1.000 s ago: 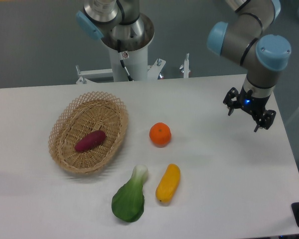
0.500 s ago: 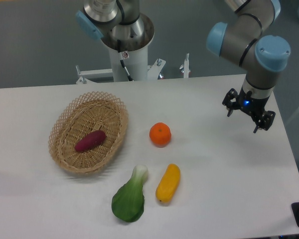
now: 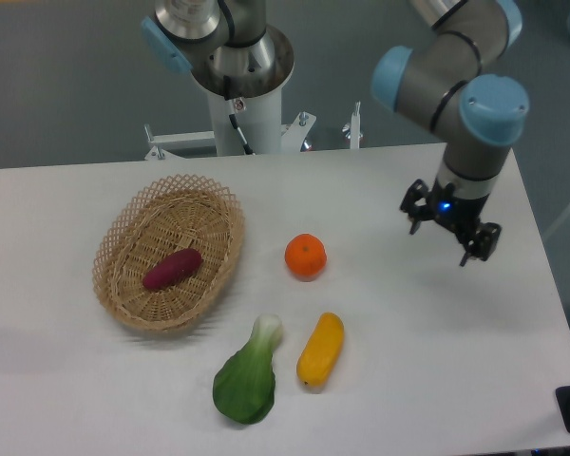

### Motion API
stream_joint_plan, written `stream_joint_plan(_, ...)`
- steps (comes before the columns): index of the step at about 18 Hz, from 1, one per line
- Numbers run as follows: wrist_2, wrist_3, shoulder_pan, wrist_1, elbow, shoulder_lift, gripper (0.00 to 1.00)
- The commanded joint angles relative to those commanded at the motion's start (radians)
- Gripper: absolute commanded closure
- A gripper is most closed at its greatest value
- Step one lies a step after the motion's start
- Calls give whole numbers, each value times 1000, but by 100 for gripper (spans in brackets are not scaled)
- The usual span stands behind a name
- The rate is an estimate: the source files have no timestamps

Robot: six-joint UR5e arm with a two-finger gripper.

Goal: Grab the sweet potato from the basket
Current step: 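Move the open gripper over the wicker basket above the sweet potato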

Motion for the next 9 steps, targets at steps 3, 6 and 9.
stream_joint_plan(3,-2,-104,-74,-1,-11,20,0)
stream_joint_plan(6,3,-221,-143,0,-32,31,0)
stream_joint_plan(9,5,-258,-203,2,-63,67,0)
